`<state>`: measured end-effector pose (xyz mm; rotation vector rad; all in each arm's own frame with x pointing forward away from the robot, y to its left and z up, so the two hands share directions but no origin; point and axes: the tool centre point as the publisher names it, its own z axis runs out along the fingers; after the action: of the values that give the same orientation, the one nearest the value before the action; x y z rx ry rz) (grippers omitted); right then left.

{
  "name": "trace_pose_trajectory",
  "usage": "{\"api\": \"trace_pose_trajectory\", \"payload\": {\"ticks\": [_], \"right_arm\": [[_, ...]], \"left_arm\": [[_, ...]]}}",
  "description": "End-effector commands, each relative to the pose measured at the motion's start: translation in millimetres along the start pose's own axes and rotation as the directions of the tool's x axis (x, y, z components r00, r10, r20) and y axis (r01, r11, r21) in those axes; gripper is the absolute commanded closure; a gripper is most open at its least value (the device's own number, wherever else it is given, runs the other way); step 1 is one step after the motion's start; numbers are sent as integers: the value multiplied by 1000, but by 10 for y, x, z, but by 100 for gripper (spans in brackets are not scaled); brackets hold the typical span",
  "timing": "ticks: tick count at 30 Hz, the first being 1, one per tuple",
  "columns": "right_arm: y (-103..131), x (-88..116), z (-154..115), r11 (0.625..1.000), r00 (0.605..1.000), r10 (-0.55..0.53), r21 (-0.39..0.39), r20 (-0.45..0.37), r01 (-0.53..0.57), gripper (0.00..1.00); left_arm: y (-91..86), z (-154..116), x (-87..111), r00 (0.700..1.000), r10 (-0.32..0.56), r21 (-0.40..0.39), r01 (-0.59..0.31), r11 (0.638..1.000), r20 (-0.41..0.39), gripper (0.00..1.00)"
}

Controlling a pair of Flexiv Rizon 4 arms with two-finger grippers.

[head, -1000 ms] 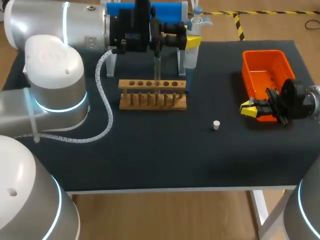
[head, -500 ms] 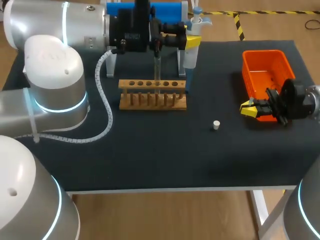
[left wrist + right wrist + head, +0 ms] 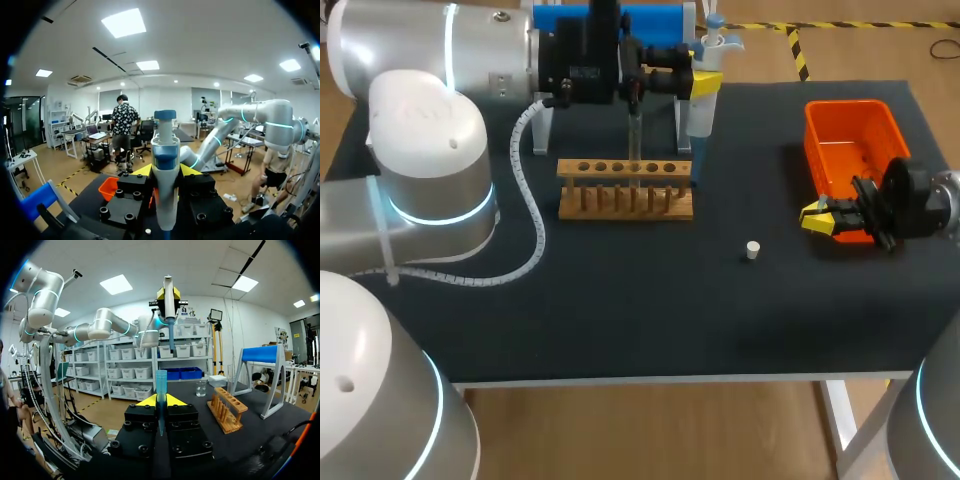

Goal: Invert the test tube, pick up the pipette, mount the tip to pipette, aspirate from beaker and dispense into the tube, eject the tip, return the pipette, and cap with the stopper.

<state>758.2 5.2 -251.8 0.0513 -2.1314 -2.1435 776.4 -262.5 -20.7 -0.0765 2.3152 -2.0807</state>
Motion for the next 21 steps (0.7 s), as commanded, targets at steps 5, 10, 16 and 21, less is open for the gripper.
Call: {"api": "trace_pose_trajectory", "payload": {"ticks": [5,10,16,21], "right_arm": [[1,8,-9,1000,1000,0,1,0,0,100],[1,8,-9,1000,1000,0,1,0,0,100],[1,8,-9,1000,1000,0,1,0,0,100],[1,8,-9,1000,1000,0,1,0,0,100]], "left_arm": [[-66,-5,14,1000,-1,-6,1,1000,-4,100],[-150,-23,5,1000,5,-4,-5,1000,-2,100],[-219,-28,-26,1000,14,-8,-14,1000,3,100],[-244,-40,-42,1000,7,-8,-7,1000,10,100]]}}
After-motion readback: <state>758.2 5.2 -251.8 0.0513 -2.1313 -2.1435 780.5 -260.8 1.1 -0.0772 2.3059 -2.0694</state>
